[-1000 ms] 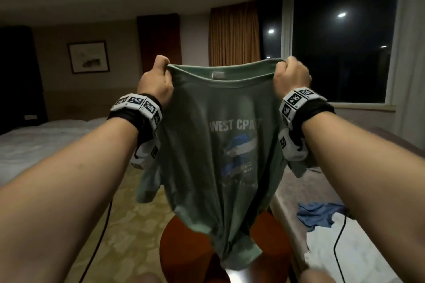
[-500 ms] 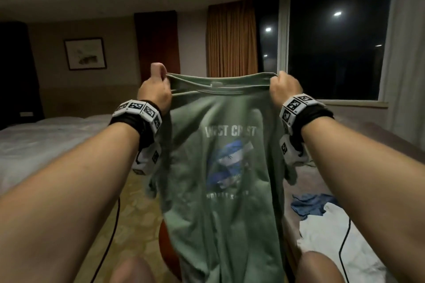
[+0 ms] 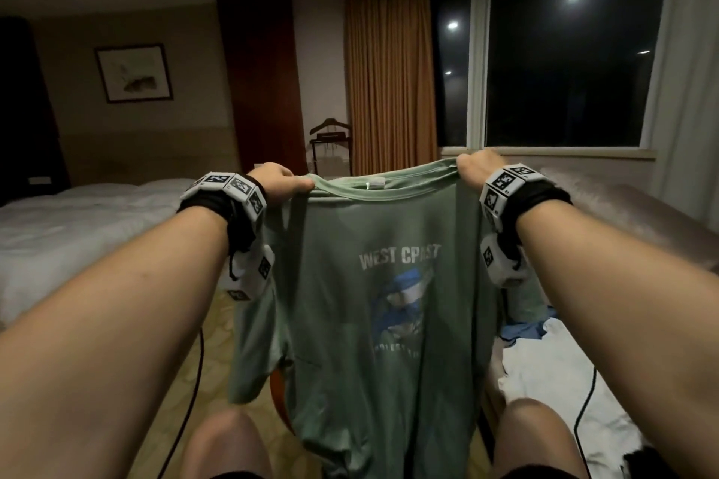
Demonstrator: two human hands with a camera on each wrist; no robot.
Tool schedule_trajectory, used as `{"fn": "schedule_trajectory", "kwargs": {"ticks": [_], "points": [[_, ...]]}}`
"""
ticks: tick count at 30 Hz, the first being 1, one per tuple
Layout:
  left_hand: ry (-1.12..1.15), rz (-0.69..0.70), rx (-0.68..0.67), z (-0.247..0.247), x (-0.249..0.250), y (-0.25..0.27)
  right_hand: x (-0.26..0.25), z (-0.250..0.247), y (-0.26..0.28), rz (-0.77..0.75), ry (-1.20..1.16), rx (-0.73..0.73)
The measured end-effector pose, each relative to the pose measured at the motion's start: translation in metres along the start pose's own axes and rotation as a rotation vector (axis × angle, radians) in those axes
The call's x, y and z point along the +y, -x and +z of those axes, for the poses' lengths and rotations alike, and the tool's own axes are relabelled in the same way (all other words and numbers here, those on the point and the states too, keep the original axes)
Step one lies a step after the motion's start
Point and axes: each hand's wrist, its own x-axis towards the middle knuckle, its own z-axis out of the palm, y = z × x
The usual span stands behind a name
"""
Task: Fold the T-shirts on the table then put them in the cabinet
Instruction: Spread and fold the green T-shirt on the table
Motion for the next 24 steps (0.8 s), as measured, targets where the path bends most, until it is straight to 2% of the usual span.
{"fn": "schedule_trajectory", "kwargs": {"ticks": [6,10,14,16,18,22,24], "points": [[0.033,0.023,-0.056,0.046,-0.012,-0.02,0.015,0.028,-0.002,0.104,0.113,-0.151],[0.012,0.04,-0.059,0.09,-0.025,-0.046,0.029,0.058,-0.017,0.184,0.075,-0.196],[-0.008,0.003,-0.08,0.143,-0.046,-0.077,0.05,0.114,-0.049,0.207,-0.034,-0.203],[-0.028,-0.025,-0.1,0.173,-0.061,-0.097,0.056,0.14,-0.057,0.316,-0.115,-0.253],[-0.041,-0.057,-0.119,0.202,-0.077,-0.115,0.064,0.168,-0.065,0.353,-0.156,-0.26],[-0.096,-0.154,-0.186,0.261,-0.118,-0.151,0.078,0.244,-0.102,0.522,-0.25,-0.309],[-0.14,-0.205,-0.23,0.29,-0.139,-0.167,0.083,0.283,-0.117,0.552,-0.258,-0.33]]}}
